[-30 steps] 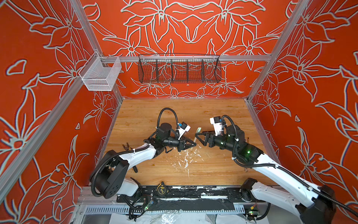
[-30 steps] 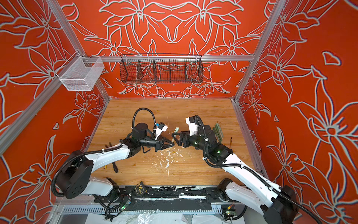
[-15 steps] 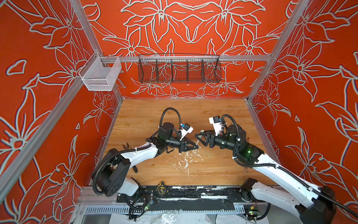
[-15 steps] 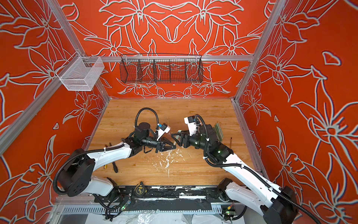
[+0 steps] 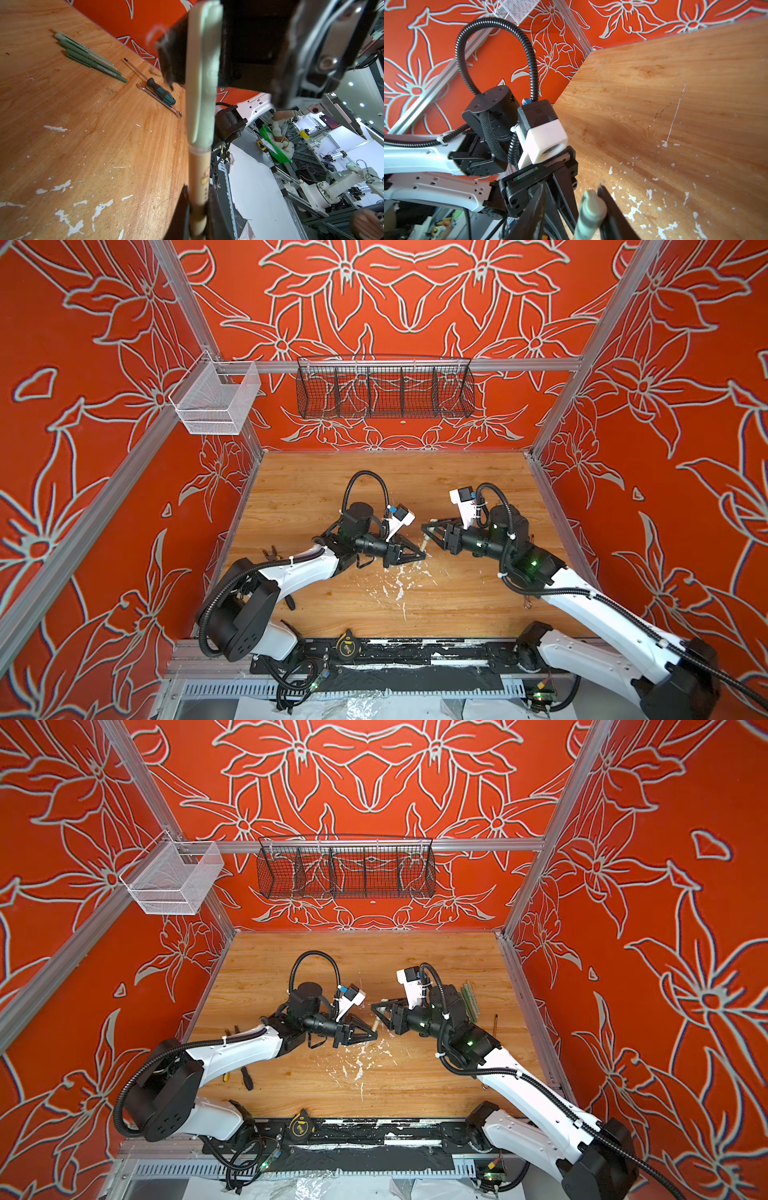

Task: Insert the pens into the pen caps
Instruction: 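Press the cap firmly onto the pen with the right gripper while the left holds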

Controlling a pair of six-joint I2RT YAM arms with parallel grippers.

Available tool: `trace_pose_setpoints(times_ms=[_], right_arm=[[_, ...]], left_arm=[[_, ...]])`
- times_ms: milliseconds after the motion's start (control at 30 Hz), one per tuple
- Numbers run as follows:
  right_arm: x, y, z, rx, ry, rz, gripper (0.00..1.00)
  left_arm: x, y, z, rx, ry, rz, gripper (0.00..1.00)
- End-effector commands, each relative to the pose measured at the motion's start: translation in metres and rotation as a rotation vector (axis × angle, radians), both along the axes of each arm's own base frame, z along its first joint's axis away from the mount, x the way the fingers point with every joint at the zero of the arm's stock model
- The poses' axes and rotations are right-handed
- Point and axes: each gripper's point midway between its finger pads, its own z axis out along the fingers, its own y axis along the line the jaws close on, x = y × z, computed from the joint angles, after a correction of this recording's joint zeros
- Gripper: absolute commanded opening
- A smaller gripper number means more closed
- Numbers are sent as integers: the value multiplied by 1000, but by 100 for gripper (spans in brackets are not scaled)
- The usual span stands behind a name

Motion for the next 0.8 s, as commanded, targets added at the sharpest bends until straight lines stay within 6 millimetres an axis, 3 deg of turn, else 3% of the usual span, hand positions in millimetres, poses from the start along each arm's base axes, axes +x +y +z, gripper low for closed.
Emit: trace_pose_setpoints(times_ms=[0, 167, 367, 533, 767], right_arm=[[-1, 2, 16, 39, -43, 15, 35], [0, 2, 8, 34, -17, 11, 23], [0, 7, 2, 56, 42, 24, 0], [-6, 12, -3, 84, 79, 60, 0], [-18, 14, -27, 84, 105, 65, 0]], left_arm=[[-1, -2, 14, -31, -42, -16, 0], [-3, -1, 26, -60, -67, -11, 0], [-1, 1, 38, -81, -117, 18, 0], [8, -1, 46, -93, -155, 49, 0], [19, -2, 65, -123, -227, 78, 0]])
